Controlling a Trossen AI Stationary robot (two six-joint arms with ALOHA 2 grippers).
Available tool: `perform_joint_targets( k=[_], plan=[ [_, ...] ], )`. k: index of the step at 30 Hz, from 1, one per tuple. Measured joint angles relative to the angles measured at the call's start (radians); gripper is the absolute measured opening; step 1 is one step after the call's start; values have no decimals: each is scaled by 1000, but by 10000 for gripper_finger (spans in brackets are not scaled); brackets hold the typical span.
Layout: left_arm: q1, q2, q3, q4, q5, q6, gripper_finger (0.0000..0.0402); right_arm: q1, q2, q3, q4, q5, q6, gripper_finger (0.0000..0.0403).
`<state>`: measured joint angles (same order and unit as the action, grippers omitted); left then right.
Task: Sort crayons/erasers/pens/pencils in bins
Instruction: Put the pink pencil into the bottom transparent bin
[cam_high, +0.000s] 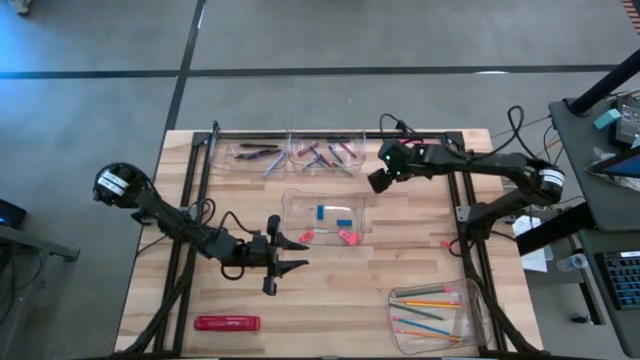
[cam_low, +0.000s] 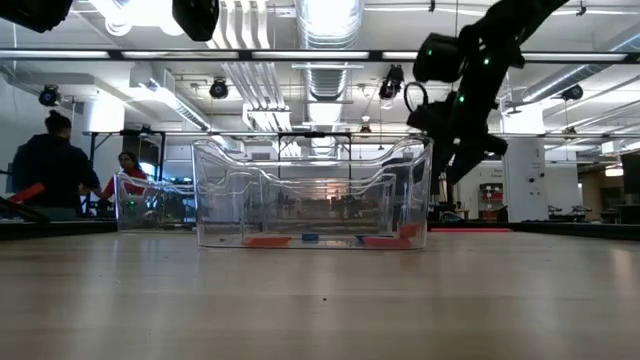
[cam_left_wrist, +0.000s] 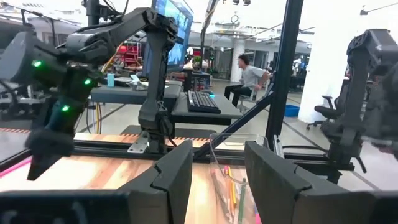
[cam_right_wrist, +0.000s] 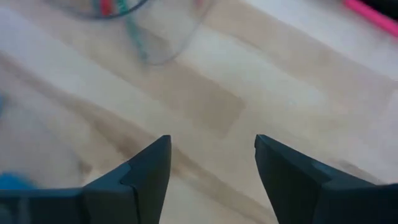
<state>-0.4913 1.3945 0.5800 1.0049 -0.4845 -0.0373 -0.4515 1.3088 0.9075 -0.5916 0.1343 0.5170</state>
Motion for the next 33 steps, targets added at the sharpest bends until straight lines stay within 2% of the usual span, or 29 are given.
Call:
perform_joint_targets(
  k=[2, 6, 8, 10, 15, 17, 22, 25, 30, 33],
  plan=[
    [4, 0, 0, -4, 0, 18, 132, 16, -27, -2, 6, 23, -13, 213],
    [20, 0, 0, -11, 0, 21, 132, 25, -78, -9, 9, 204, -3, 197],
    [27, 0, 0, -21, 0, 17, 132, -5, -89, -21, 7, 277, 3, 188],
    [27, 0, 0, -27, 0, 9, 132, -67, -87, -36, 7, 267, 36, 177],
    [26, 0, 0, -38, 0, -9, 132, -237, -14, -57, 23, 106, 60, 141],
    [27, 0, 0, -46, 0, -10, 132, -267, 20, -57, 35, 86, 45, 125],
    [29, 0, 0, -56, 0, -9, 132, -295, 89, -46, 80, 147, 2, 79],
    [34, 0, 0, -70, 0, -9, 132, -304, 117, -46, 163, 173, -46, 55],
    [40, 0, 0, -74, 0, -9, 132, -304, 144, -47, 310, 189, -123, 32],
    [40, 0, 0, -82, 0, -9, 132, -308, 154, -48, 392, 236, -172, 25]
  ],
)
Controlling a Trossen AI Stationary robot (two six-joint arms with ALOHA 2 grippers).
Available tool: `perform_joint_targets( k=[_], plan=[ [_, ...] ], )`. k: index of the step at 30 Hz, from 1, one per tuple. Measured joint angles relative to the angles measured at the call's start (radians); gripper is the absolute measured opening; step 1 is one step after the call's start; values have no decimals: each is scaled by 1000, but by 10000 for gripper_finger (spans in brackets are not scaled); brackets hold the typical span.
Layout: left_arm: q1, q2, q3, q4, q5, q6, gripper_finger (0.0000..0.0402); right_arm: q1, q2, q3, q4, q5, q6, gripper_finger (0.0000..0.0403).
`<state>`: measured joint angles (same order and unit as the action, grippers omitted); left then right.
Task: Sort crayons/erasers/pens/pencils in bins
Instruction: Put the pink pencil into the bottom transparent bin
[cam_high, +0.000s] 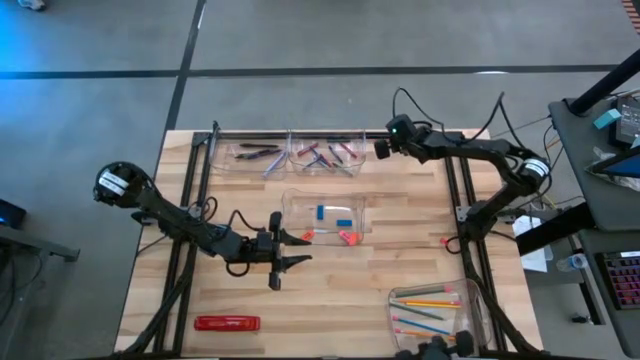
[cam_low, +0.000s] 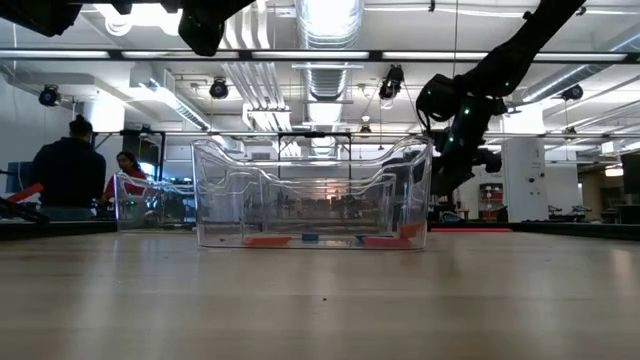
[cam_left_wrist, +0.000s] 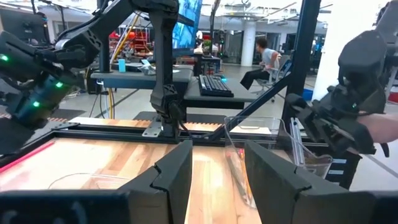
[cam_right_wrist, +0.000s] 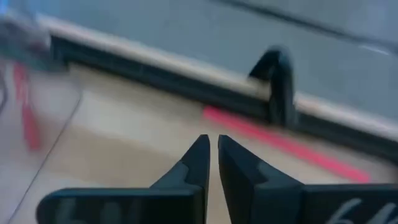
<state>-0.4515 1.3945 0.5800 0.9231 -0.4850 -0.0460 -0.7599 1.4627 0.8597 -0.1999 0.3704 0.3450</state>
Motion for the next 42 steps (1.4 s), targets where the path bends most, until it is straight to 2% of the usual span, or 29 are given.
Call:
perform_joint_targets(
  k=[8, 12, 18, 23, 34, 42],
  plan=[
    [0, 0, 0, -1, 0, 0, 132, -12, -56, 33, -127, 17, 15, 10],
    [0, 0, 0, -1, 0, 0, 132, -66, -57, 4, -212, 42, 103, 9],
    [0, 0, 0, 0, 0, -1, 132, -166, 21, -9, -205, -31, 168, 8],
    [0, 0, 0, -1, -1, 0, 132, -203, 91, 11, -190, -34, 168, 8],
    [12, 0, 0, -25, -3, -1, 132, -230, 186, 105, -170, -10, 138, 8],
    [14, 0, 0, -36, -3, -1, 132, -246, 267, 212, -264, -11, 112, 9]
  ],
)
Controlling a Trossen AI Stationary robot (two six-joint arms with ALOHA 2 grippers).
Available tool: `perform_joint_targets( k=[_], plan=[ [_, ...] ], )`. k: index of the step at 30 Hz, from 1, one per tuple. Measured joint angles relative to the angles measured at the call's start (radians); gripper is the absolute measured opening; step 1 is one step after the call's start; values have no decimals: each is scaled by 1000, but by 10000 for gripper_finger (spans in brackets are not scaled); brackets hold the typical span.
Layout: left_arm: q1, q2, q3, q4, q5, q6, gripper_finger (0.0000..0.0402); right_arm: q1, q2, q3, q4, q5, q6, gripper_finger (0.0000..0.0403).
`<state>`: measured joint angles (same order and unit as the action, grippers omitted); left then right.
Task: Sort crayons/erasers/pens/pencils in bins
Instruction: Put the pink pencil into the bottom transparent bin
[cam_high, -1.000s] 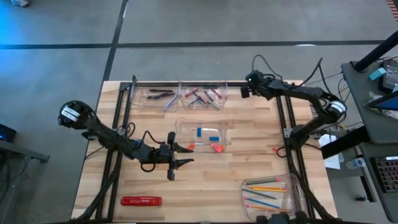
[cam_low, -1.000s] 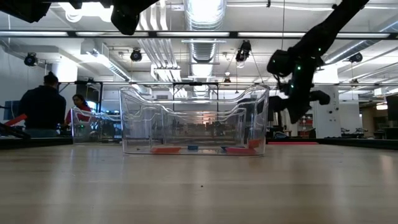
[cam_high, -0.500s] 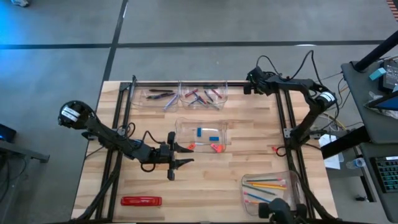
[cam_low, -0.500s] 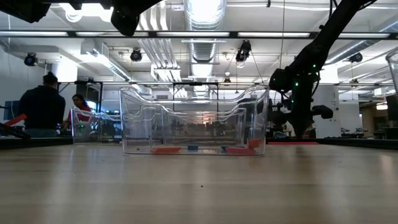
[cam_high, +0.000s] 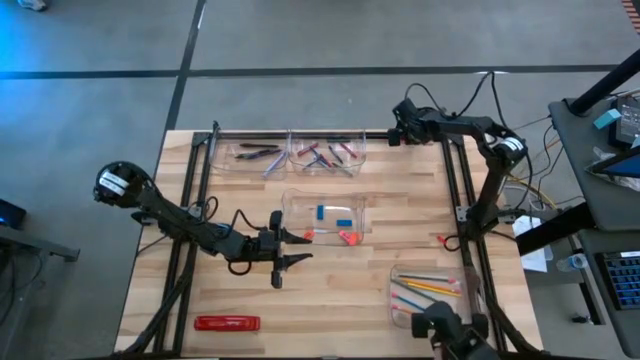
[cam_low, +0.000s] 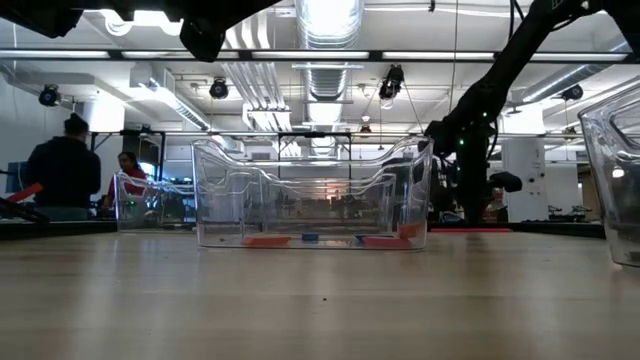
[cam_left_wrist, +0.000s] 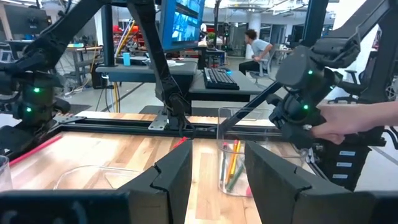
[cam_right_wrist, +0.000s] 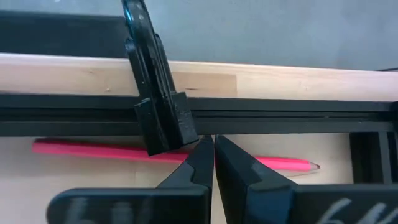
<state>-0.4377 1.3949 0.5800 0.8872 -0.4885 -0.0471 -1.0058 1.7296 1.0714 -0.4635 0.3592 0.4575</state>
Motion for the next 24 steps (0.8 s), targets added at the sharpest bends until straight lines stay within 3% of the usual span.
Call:
perform_joint_targets(
  k=[7, 14, 24],
  plan=[
    [0, 0, 0, -6, 0, 0, 132, -16, 89, 127, -194, 0, -24, 8],
    [2, 0, 2, -8, 0, -1, 132, -25, 138, 213, -307, -72, -71, 9],
    [13, 0, 3, -8, 0, 0, 132, 19, 60, 249, -597, -144, -182, 8]
  ],
)
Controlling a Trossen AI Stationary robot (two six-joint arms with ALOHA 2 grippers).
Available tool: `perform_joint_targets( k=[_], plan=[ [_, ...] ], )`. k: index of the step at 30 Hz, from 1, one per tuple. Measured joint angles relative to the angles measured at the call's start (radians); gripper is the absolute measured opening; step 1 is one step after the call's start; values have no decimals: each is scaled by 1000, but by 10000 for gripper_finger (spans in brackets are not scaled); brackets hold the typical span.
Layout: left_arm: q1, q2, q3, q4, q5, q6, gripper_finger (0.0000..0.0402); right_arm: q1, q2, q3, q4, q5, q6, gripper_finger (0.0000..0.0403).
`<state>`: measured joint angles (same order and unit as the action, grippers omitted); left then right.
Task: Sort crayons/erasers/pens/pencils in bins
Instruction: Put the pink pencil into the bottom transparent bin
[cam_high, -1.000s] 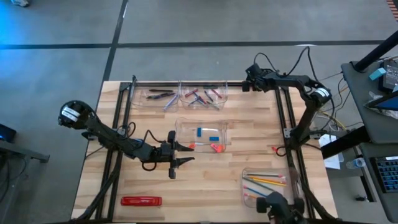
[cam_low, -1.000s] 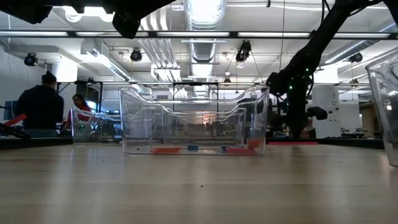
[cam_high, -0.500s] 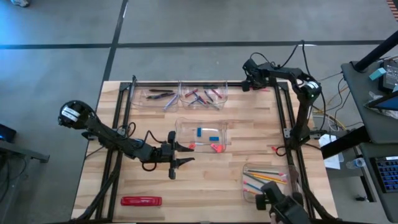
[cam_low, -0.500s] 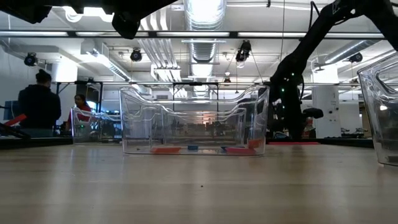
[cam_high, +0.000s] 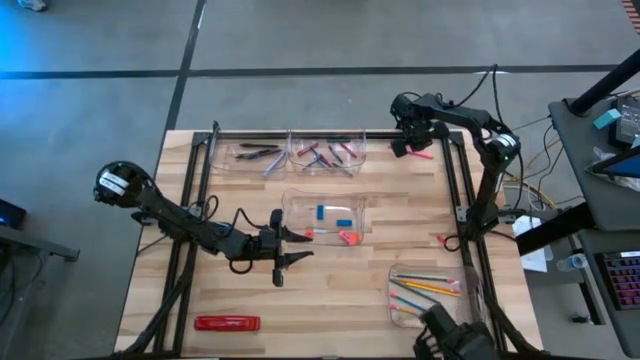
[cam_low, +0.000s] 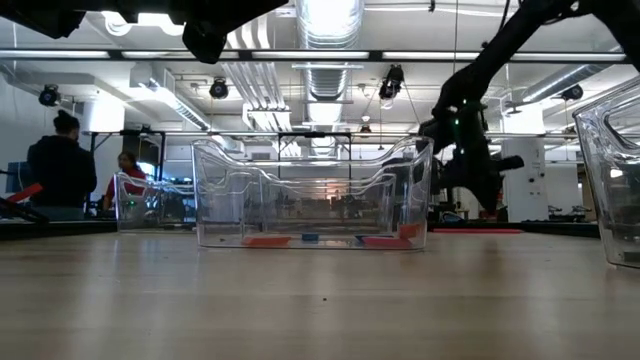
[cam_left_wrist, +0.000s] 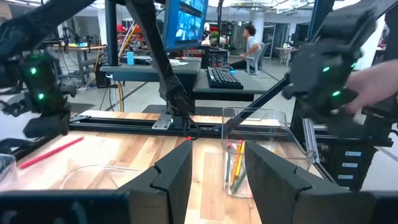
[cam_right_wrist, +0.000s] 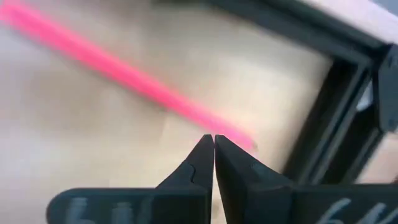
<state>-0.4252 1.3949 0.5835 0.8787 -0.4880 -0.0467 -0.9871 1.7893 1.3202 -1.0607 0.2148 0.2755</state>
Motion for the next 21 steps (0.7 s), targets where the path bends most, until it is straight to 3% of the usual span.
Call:
perform_joint_targets(
  k=[4, 12, 21],
  plan=[
    [0, 0, 0, 0, 0, 0, 132, 55, -88, -12, -76, -82, -66, 8],
    [0, 0, 1, -3, 0, -24, 132, 97, -299, -12, 5, -23, -31, 8],
    [0, 0, 5, -6, 4, -26, 132, 74, -315, -50, -5, -28, 2, 9]
  ],
)
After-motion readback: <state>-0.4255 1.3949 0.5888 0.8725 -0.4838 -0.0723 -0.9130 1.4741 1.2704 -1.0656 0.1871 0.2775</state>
